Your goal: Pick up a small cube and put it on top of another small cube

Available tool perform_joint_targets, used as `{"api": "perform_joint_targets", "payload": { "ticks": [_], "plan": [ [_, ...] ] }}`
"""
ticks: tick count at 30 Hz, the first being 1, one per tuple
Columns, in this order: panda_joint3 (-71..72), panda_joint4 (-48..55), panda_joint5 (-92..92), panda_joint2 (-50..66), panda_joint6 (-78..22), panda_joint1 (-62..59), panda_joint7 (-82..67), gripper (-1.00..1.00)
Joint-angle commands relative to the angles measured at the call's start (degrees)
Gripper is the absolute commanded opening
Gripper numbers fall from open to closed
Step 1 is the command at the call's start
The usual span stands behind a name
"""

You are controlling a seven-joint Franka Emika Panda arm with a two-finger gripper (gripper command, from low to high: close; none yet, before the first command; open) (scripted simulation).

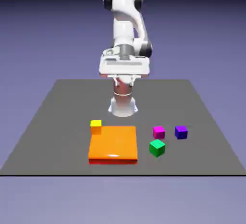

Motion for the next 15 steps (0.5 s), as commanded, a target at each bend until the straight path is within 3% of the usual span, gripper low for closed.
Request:
{"api": "perform_joint_targets", "payload": {
  "ticks": [1, 15],
  "plan": [
    [1.64, 0.75, 0.86, 2.08, -1.20, -1.06, 2.31, 0.00],
    [24.54, 11.25, 12.85, 31.15, -18.05, -15.89, 34.65, 0.00]
  ]
}}
